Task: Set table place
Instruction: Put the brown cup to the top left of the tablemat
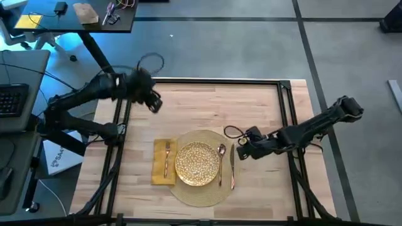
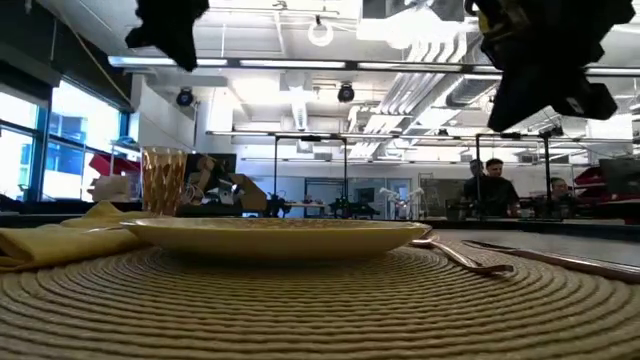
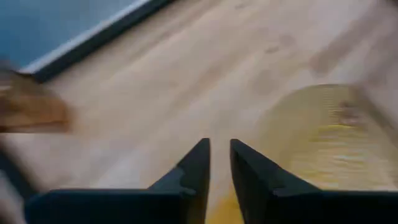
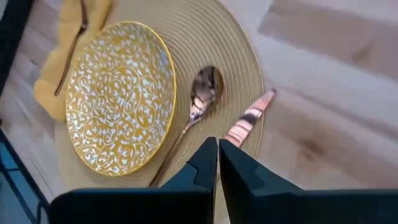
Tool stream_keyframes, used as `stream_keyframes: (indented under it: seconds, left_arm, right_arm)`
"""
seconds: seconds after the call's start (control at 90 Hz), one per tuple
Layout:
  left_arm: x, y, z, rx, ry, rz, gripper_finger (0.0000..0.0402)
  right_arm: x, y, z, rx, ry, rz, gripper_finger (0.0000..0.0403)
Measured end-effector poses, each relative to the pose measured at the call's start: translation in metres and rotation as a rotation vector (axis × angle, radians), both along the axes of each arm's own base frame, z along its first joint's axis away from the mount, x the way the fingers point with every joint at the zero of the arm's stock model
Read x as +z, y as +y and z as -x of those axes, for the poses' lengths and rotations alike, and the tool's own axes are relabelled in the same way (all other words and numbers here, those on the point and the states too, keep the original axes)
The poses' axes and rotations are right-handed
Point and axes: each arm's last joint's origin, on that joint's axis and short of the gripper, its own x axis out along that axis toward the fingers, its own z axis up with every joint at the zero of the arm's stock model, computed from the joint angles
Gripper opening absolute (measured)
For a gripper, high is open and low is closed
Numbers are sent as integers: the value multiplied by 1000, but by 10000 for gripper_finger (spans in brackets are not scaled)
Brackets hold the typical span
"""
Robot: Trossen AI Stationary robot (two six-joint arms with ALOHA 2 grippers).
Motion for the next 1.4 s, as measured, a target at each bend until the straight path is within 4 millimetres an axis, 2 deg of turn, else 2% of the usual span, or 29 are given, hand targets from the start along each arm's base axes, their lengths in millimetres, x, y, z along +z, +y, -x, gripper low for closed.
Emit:
stream_keyframes:
  seconds: [0.2,0.333,0.489,0.689,0.8,0.9,1.056,1.167,1.267,1.4]
  left_arm:
    - [-20,60,11,85,136,37,189]
    - [-27,87,19,137,310,15,222]
    - [-30,108,21,126,438,-13,223]
    - [-58,132,19,92,499,98,214]
    - [-74,144,14,76,545,140,194]
    - [-86,151,9,43,582,173,158]
    - [-101,157,3,0,612,223,73]
    - [-99,150,-4,-32,605,214,12]
    - [-87,131,-13,-76,573,195,6]
    - [-69,89,-28,-147,513,226,2]
  right_arm:
    - [2,-3,-3,12,-14,-29,0]
    - [2,-2,-3,23,-16,-60,0]
    - [2,0,-4,42,-12,-91,0]
    - [5,3,-7,60,-56,-123,0]
    - [6,7,-6,55,-65,-145,0]
    - [6,13,-5,53,-70,-169,0]
    - [6,20,-1,56,-72,-189,0]
    - [6,23,0,39,-85,-176,0]
    - [6,23,0,21,-99,-147,0]
    - [7,20,-1,-14,-123,-93,0]
